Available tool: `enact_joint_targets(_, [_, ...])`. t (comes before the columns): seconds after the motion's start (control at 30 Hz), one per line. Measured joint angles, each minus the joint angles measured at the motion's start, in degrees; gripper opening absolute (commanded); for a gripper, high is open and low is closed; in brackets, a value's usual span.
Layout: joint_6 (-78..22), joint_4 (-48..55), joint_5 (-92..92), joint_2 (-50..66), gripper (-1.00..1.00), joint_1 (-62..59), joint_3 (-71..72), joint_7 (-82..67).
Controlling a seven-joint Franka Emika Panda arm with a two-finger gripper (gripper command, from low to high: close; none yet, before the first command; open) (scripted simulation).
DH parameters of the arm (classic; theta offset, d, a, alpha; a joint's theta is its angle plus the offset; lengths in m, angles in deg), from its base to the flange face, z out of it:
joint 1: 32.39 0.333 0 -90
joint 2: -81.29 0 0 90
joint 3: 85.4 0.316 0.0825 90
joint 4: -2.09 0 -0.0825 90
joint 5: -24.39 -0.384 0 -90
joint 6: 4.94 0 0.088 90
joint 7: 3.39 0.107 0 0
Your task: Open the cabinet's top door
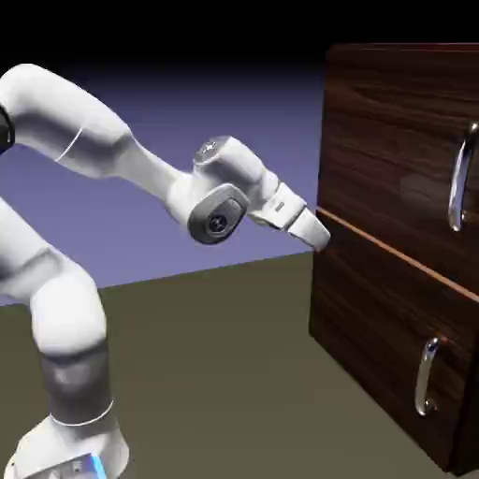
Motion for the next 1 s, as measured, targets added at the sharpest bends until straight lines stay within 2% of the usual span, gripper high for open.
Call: enact_joint_targets(1.0, [4.21, 21.13, 74.75, -10.52, 0.00, 26.12, -31.76, -28.36])
